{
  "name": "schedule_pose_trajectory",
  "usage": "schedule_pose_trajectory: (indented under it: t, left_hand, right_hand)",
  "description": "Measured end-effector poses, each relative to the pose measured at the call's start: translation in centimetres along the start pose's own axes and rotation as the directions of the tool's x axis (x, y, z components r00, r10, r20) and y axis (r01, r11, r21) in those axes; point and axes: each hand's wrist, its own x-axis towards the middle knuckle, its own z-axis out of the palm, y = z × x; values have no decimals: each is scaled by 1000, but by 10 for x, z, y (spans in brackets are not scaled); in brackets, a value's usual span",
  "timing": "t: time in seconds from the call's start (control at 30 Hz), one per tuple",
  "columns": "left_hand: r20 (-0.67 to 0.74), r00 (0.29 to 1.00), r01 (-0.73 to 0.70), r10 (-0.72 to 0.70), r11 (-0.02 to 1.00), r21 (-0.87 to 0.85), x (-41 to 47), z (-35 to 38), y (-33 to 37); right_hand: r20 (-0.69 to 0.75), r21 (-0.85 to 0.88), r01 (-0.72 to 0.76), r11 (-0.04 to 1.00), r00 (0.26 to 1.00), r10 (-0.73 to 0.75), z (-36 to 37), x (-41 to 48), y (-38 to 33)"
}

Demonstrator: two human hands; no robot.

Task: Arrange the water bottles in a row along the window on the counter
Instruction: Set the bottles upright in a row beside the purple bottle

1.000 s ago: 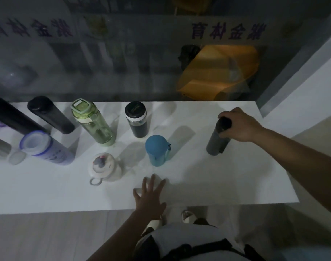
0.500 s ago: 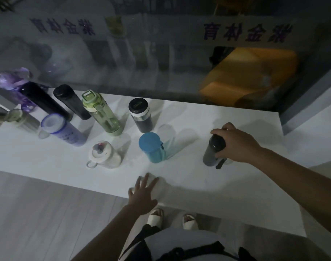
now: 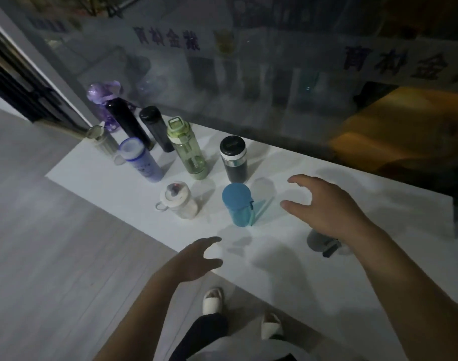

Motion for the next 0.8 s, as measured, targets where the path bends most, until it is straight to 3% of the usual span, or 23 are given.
schedule_pose_trajectory:
  t: [0.13,0.27,0.37,0.6,0.8]
  left_hand:
    - [-247,969,-28,12,998,-63,-49,-23,6]
    - [-483,875,-18,29,999,27,-82,-32,-11]
    - [-593,805,-40,-2,998,-58,-94,-35,-39]
    - [-579,809,-11,-103,982,-191,-97,-61,-138]
    - [-596,791,15,-141,977,-211,-124,-107,-230]
  right_hand:
    - [-35,121,85,989,996,-82,22,-9,-39]
    - [-35,204,149,968,989,-144,50,-13,-69]
    - [-63,269,204,941,979,-195,75,-17,-105]
    - [-14,338,351,873,930,-368,163,-16,-209]
    - [-21,365,365,857,923,-384,234,-3,-299]
